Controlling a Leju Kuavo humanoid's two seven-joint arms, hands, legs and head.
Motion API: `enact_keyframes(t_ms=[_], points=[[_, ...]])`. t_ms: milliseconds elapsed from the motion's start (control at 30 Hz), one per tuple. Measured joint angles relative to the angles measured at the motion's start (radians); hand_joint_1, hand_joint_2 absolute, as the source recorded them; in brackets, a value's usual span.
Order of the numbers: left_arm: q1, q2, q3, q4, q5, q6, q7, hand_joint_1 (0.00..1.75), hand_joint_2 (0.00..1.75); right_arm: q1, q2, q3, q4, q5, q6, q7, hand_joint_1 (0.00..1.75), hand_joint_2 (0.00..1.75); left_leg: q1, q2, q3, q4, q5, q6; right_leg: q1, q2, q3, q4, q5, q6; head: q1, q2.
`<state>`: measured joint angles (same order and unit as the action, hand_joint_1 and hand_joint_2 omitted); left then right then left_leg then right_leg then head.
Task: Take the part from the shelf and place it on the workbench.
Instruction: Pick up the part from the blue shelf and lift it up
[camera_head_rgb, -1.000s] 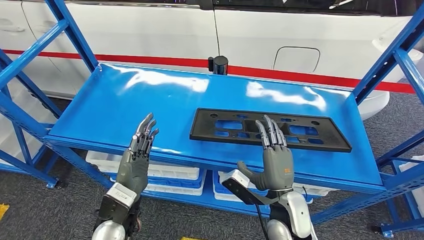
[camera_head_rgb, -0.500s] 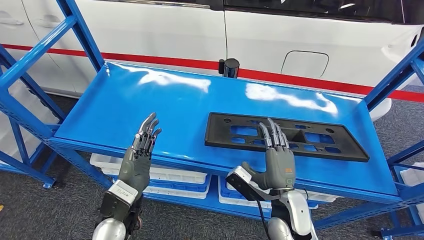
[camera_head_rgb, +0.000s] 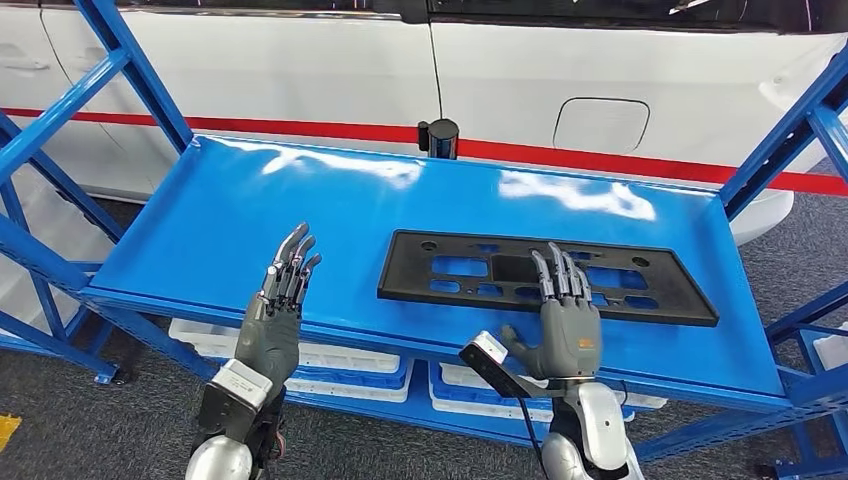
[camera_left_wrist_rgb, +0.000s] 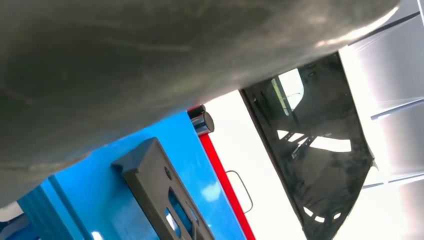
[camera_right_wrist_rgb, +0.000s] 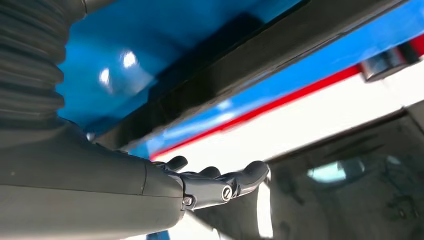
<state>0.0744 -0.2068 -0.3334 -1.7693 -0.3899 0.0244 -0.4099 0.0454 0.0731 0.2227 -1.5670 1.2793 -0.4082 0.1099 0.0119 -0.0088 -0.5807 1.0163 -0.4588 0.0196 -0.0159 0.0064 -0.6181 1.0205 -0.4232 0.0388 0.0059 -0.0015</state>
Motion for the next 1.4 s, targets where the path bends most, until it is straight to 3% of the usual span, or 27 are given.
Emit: enact_keyframes(t_ms=[133,233,600,733,967,1000,1100,1133,1400], points=[[-0.006,0.000,-0.001,0.000,0.002,0.000,-0.003,0.00,0.00,-0.018,0.001,-0.005,0.034,0.181,-0.052,0.054,0.00,1.75,0.001,0.000,0.003,-0.004,0.001,-0.018,0.002,0.000,0.000,0.001,-0.001,-0.003,0.000,0.000],[-0.012,0.000,-0.003,0.001,0.004,-0.002,-0.003,0.00,0.00,-0.039,0.006,-0.011,0.071,0.257,-0.097,0.085,0.00,1.75,0.001,0.000,0.003,-0.004,0.001,-0.024,0.002,0.000,0.001,0.001,-0.002,-0.003,0.001,0.000],[-0.030,0.000,-0.014,0.017,0.015,-0.016,-0.006,0.00,0.00,-0.097,0.008,0.000,0.154,0.273,-0.140,0.151,0.00,1.75,-0.007,0.000,0.004,-0.004,0.001,-0.024,-0.002,0.000,0.005,-0.001,-0.002,-0.003,0.001,0.000],[-0.037,0.000,-0.016,0.023,0.022,-0.025,-0.006,0.00,0.00,-0.124,0.004,0.031,0.180,0.273,-0.137,0.211,0.00,1.75,-0.008,0.000,0.004,-0.004,0.001,-0.024,-0.003,0.000,0.005,-0.001,-0.002,-0.002,0.001,0.000],[-0.065,-0.001,-0.032,0.051,0.039,-0.045,-0.006,0.00,0.00,-0.258,0.011,0.065,0.343,0.273,-0.080,0.221,0.01,1.75,-0.008,0.001,0.007,-0.004,0.001,-0.024,-0.003,0.001,0.007,-0.001,-0.002,-0.002,0.001,0.000],[-0.068,-0.001,-0.033,0.055,0.041,-0.048,-0.006,0.00,0.00,-0.283,0.013,0.065,0.375,0.273,-0.070,0.225,0.36,1.75,-0.008,0.001,0.008,-0.004,0.001,-0.024,-0.003,0.001,0.008,-0.001,-0.002,-0.002,0.001,0.000],[-0.075,-0.001,-0.038,0.066,0.046,-0.052,-0.006,0.00,0.00,-0.354,0.015,0.065,0.461,0.273,-0.019,0.240,1.65,1.75,-0.008,0.002,0.012,-0.004,0.001,-0.024,-0.003,0.002,0.011,-0.002,-0.002,-0.002,0.001,0.000],[-0.076,-0.001,-0.039,0.068,0.048,-0.052,-0.006,0.00,0.00,-0.374,0.015,0.065,0.485,0.273,-0.004,0.243,1.75,1.75,-0.008,0.002,0.013,-0.004,0.001,-0.024,-0.002,0.002,0.012,-0.002,-0.002,-0.002,0.001,0.000],[-0.077,-0.001,-0.039,0.076,0.056,-0.054,-0.006,0.00,0.00,-0.410,0.014,0.058,0.572,0.273,0.008,0.244,1.75,1.75,-0.008,0.001,0.017,-0.004,0.000,-0.023,-0.002,0.002,0.017,-0.004,-0.002,-0.002,0.001,0.000]])
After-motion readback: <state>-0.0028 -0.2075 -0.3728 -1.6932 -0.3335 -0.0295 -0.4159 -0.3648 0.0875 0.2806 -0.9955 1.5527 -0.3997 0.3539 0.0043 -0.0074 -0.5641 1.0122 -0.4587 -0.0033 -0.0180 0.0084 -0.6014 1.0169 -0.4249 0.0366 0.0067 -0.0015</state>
